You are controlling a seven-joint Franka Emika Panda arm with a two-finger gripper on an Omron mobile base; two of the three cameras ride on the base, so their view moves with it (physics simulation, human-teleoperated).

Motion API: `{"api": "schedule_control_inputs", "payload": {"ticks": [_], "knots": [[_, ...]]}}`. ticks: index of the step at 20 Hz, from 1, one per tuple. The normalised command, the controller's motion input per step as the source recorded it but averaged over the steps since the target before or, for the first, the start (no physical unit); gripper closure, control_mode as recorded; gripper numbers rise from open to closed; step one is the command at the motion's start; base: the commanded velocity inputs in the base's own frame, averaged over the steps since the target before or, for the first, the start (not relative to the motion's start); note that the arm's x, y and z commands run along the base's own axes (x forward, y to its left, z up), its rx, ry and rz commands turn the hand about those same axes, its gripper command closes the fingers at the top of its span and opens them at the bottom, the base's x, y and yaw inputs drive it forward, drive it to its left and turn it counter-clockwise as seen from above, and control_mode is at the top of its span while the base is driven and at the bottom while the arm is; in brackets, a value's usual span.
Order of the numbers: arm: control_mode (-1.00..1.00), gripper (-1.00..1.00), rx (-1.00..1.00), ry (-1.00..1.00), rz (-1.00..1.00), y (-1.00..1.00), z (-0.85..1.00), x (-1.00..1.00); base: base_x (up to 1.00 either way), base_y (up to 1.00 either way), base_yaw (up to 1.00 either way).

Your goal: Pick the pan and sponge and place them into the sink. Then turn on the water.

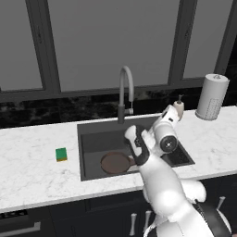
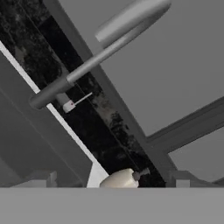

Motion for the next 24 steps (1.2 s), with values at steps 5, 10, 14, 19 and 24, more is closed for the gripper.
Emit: {"api": "schedule_control_inputs", "payload": {"ticks": [5,10,14,19,24], "knots": [[-1.00,-1.00,0.06,0.14,-0.08,-0.36,1.00,-0.37,0.00,0.00,0.00],[-1.00,-1.00,0.31,0.28,-0.07,-0.10,0.82,-0.80,0.00,0.00,0.00],[-1.00,-1.00,0.48,0.22,0.00,0.24,0.28,-1.00,0.00,0.00,0.00],[-1.00,-1.00,0.45,0.18,-0.01,0.45,0.24,-0.80,0.00,0.00,0.00],[-1.00,-1.00,0.41,0.14,0.00,0.96,0.00,-0.30,0.00,0.00,0.00]]}}
